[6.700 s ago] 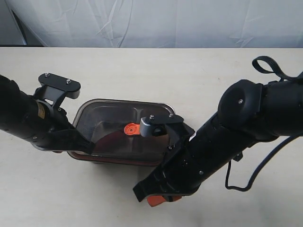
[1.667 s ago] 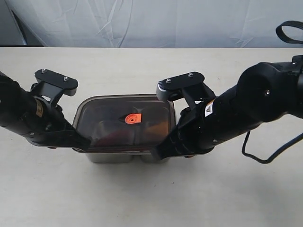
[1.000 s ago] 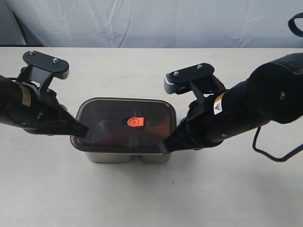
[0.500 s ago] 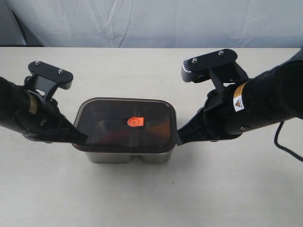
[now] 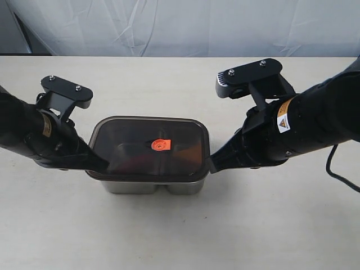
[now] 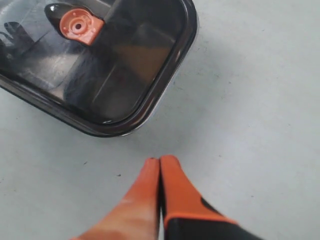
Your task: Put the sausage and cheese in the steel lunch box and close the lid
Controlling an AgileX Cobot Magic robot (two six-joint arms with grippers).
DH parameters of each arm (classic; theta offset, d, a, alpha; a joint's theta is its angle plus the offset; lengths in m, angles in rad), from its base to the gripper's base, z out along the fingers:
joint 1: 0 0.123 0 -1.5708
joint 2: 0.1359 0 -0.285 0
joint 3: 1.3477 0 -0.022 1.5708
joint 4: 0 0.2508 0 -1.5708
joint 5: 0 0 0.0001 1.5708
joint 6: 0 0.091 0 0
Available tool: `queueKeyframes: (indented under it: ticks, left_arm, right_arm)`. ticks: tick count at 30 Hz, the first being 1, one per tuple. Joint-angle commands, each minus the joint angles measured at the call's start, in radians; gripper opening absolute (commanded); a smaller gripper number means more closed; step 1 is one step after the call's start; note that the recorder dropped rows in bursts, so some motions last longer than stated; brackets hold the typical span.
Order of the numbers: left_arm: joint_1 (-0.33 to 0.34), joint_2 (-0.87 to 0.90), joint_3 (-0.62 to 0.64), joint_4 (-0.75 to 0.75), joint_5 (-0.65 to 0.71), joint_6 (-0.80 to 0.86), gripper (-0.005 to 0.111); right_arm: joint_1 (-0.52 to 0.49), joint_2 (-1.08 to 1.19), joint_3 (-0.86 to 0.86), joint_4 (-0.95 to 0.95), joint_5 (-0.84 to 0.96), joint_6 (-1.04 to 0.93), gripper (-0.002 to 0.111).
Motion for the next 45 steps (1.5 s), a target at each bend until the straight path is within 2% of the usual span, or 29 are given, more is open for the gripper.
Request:
queueKeyframes:
  ticks: [1,7,22,29,35,45]
  left_arm:
    - [-0.001,0.005,-0.003,-0.006,-0.018,-0.007,0.000]
    - [-0.001,0.005,-0.003,0.042,-0.007,-0.040,0.000]
    - [-0.001,0.060,-0.005,0.021,-0.044,-0.040,0.000]
    - [-0.001,0.060,-0.005,0.049,-0.016,-0.040,0.000]
    - [-0.001,-0.003,-0.033,0.071,-0.016,-0.045,0.000]
    - [-0.001,-0.017,-0.033,0.064,-0.060,-0.060,0.000]
  right_arm:
    - [-0.006,-0.007,-0.004,-0.013,0.003,0.001,0.000]
    - [-0.006,-0.007,-0.004,-0.015,0.007,0.001,0.000]
    - [-0.006,-0.007,-0.004,-0.012,0.009,0.001,0.000]
    - [-0.006,-0.007,-0.004,-0.014,0.009,0.001,0.000]
    - [-0.006,-0.007,-0.004,-0.106,0.000,0.065,0.000]
    - [-0.006,-0.007,-0.004,-0.108,-0.043,0.065,0.000]
